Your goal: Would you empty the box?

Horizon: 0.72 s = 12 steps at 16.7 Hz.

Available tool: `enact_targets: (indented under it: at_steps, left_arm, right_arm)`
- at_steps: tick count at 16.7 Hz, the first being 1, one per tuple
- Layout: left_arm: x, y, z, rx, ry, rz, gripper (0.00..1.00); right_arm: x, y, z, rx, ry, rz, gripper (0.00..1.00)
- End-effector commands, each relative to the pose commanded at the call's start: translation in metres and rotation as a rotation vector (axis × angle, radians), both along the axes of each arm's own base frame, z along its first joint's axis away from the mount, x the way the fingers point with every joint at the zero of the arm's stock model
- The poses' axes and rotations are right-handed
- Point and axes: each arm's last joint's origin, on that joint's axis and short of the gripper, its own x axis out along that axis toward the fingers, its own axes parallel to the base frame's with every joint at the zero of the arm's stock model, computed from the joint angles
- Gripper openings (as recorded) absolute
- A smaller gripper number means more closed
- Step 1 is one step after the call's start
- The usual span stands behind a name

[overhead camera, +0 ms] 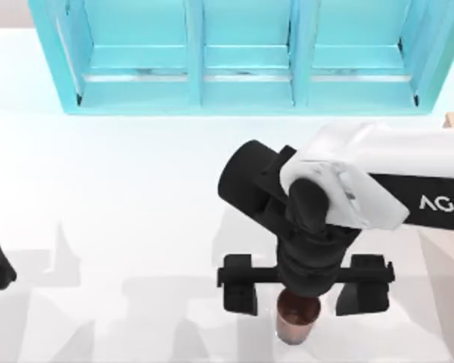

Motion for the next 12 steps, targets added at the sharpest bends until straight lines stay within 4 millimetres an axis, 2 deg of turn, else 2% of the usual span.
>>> enact_targets:
  at_steps: [3,9,12]
  left_arm:
    - [0.0,0.0,0.0,0.0,0.0,0.0,1.0]
    - [0.0,0.0,0.0,0.0,0.0,0.0,1.0]
    - [0.0,0.0,0.0,0.0,0.0,0.0,1.0]
  right_arm:
    - [0.001,0.004,0.018,0.003,0.001,0.002,1.0]
    - [0.0,0.003,0.087,-0.01,0.009,0.005,1.0]
    - [0.0,0.0,0.099,-0.001,-0.001,0.0,1.0]
